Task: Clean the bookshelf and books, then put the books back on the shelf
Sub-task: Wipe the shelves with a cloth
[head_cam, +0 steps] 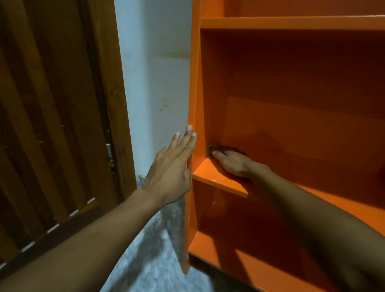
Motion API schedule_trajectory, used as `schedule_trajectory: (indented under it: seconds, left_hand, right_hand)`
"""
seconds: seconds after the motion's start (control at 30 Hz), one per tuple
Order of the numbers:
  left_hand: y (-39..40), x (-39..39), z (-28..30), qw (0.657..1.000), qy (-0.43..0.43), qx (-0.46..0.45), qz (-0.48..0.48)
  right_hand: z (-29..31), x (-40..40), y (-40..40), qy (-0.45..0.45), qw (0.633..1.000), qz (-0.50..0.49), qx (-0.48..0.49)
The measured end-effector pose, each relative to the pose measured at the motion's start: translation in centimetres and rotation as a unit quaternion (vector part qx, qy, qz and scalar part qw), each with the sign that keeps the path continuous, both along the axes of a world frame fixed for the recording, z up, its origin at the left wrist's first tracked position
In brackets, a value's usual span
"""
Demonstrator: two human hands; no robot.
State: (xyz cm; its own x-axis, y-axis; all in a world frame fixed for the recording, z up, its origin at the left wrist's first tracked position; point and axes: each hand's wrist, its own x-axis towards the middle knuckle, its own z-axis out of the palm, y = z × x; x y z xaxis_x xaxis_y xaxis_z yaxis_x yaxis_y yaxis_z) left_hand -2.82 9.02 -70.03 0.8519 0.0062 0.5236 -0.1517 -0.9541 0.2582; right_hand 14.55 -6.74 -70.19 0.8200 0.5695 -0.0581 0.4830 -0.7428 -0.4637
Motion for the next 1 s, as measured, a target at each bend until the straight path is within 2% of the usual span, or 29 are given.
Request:
schedule_trajectory:
  seconds: [0.1,0.23,0.33,0.47,0.53,0.63,0.73,1.0]
  left_hand:
    - [0.0,0.0,0.2,1.0,-0.001,-0.005,0.0]
    - [0.3,-0.3,0.7,1.0,0.001,0.005,-0.005]
    - [0.4,-0.9,1.4,1.0,0.008,0.008,-0.009]
    - [0.6,-1.4,2.8,1.0,0.014,0.024,-0.004]
    - [0.7,-1.5,3.5,0.999,0.025,0.033,0.0]
    - [0.8,-1.7,3.9,0.999,0.03,0.036,0.002]
    - [0.7,-1.5,3.7,0.999,0.026,0.034,0.008]
    - [0.1,-1.3,3.1,0.999,0.023,0.024,0.024]
  right_hand:
    - [-0.9,-2.4,-0.5,-0.088,0.994,0.069,0.005]
    - [-2.7,-5.9,-0.6,-0.161,0.976,0.143,0.039]
    - [-3.5,-8.9,-1.0,-0.227,0.959,0.166,0.041]
    - [-3.6,-11.8,-0.7,-0.349,0.907,0.235,0.017]
    - [-3.6,-11.0,0.1,-0.394,0.892,0.223,0.019]
    - [-4.4,-9.7,0.9,-0.421,0.877,0.23,0.011]
    - [-5.9,-9.3,1.0,-0.462,0.842,0.275,-0.038]
    - [-5.9,-9.8,-0.1,-0.474,0.817,0.298,-0.134]
